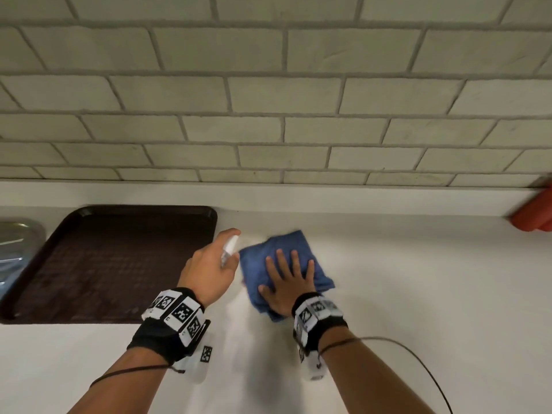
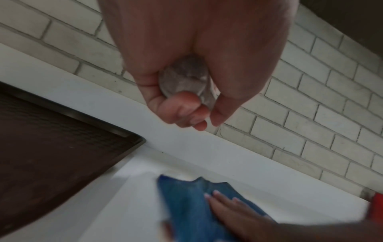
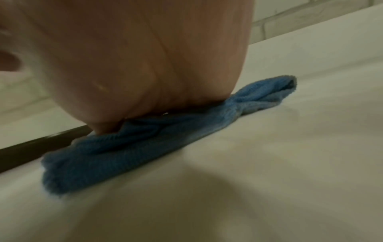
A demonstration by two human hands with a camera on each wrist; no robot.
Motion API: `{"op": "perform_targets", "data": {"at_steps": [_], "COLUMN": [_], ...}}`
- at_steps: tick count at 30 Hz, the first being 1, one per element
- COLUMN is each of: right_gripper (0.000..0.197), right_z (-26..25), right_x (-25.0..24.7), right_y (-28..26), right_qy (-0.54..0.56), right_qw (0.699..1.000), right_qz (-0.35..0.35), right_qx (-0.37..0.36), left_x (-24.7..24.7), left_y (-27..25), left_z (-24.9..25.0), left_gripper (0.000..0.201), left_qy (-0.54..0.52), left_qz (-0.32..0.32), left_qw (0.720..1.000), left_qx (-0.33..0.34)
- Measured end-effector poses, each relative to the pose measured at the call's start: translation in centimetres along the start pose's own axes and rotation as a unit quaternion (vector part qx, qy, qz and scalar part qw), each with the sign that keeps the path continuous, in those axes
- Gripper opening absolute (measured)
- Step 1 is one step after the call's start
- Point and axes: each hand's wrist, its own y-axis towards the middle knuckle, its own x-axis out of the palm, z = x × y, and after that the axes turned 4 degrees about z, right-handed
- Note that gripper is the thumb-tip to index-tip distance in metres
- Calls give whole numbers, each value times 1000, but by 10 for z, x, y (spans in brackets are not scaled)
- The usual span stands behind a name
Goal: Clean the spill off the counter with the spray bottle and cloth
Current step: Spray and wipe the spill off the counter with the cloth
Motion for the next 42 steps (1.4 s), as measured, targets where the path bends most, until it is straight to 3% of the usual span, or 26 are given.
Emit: {"op": "perform_targets", "data": {"at_steps": [3, 6, 11, 14, 17, 21, 26, 30, 33, 35, 39, 42], "right_gripper": [73, 72, 76, 77, 74, 76, 76, 72, 69, 70, 74, 78], "right_z": [-17, 10, 102, 129, 118, 102, 41, -22, -28, -7, 48, 59], "right_x": [18, 14, -19, -25, -14, -27, -31, -6, 3, -6, -40, -40], "right_y": [-40, -37, 3, 3, -6, 20, 49, 23, 11, 22, 52, 52], "right_qy": [-25, -26, 35, 66, 66, 74, 50, 4, -12, -14, 48, 62], "right_qw": [997, 997, 997, 987, 980, 979, 996, 1000, 998, 998, 998, 993], "right_qz": [-4, -3, 29, 43, 66, 45, 5, -5, -9, -15, -11, -9], "right_qx": [-72, -73, 68, 142, 175, 182, 76, -24, -68, -58, 51, 95], "left_x": [5, 13, 20, 20, 19, 16, 2, -4, -3, -2, -5, -11], "left_y": [-4, -11, -18, -19, -18, -17, -8, 2, 7, 7, 6, 4], "left_z": [8, 19, 32, 34, 31, 27, 13, 4, 3, 4, 2, -4], "left_gripper": [44, 44, 45, 44, 45, 45, 44, 44, 46, 47, 46, 45], "left_qy": [-8, -9, 2, 7, 11, 11, 13, 2, -6, -8, -1, 6], "left_qz": [2, -2, 2, 1, 2, 2, 2, 8, 10, 1, -10, -7], "left_qw": [1000, 1000, 1000, 1000, 1000, 1000, 1000, 1000, 1000, 1000, 1000, 1000], "left_qx": [7, 19, 22, 22, 10, 9, 0, -13, -19, -19, -16, -20]}}
